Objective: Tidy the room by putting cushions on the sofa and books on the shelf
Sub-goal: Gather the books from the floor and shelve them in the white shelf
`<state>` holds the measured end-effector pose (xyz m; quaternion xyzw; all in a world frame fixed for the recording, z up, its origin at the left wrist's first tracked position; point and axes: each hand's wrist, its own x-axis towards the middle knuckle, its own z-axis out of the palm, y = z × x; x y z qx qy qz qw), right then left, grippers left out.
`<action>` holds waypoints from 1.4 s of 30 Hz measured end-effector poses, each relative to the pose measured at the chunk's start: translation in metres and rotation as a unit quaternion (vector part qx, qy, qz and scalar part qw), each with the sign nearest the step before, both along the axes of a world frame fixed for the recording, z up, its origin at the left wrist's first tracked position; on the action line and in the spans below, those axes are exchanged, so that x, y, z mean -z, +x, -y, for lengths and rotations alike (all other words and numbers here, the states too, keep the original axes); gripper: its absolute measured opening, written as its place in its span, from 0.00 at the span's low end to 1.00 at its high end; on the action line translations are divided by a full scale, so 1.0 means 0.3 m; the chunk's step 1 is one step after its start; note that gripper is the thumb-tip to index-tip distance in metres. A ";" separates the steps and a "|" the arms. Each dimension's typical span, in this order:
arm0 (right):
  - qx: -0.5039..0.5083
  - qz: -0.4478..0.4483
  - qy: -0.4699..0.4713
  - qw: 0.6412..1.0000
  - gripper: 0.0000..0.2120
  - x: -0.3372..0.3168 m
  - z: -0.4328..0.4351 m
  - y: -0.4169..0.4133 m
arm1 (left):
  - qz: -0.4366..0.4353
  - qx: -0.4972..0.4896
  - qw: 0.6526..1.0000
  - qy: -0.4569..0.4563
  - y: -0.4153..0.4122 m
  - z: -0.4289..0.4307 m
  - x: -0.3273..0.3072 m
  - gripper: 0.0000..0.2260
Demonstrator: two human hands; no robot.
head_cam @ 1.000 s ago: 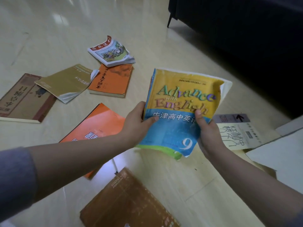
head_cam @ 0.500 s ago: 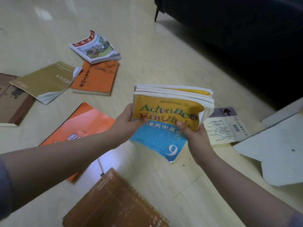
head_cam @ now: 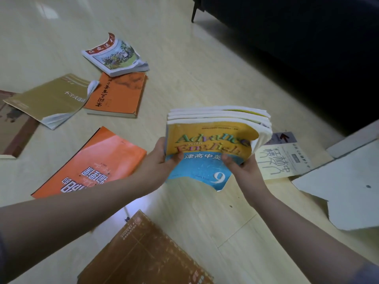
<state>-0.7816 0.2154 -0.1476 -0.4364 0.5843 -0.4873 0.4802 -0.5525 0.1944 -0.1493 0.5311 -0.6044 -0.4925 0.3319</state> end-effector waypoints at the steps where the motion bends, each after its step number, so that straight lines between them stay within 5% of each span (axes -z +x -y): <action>1: -0.005 -0.003 0.010 1.000 0.24 0.020 -0.001 -0.006 | 0.013 0.005 1.000 -0.005 0.001 0.002 0.007 0.25; 12: 0.012 0.007 0.050 0.999 0.25 0.098 0.000 0.002 | -0.019 -0.017 0.998 0.056 -0.012 0.028 0.007 0.19; 16: 0.008 0.002 0.071 0.997 0.24 0.113 -0.004 0.000 | 0.012 -0.010 0.997 0.070 0.008 0.022 0.037 0.24; 27: 0.050 -0.066 0.008 0.997 0.12 0.082 -0.035 0.026 | 0.151 -0.024 0.985 -0.078 0.005 0.010 0.012 0.08; 32: 0.051 -0.055 0.007 0.997 0.05 0.060 -0.086 0.012 | 0.126 -0.044 0.988 -0.075 0.006 -0.048 0.005 0.16; 42: 0.107 -0.065 0.084 0.989 0.12 -0.070 -0.350 -0.102 | 0.072 0.031 0.994 -0.074 -0.101 -0.181 -0.063 0.19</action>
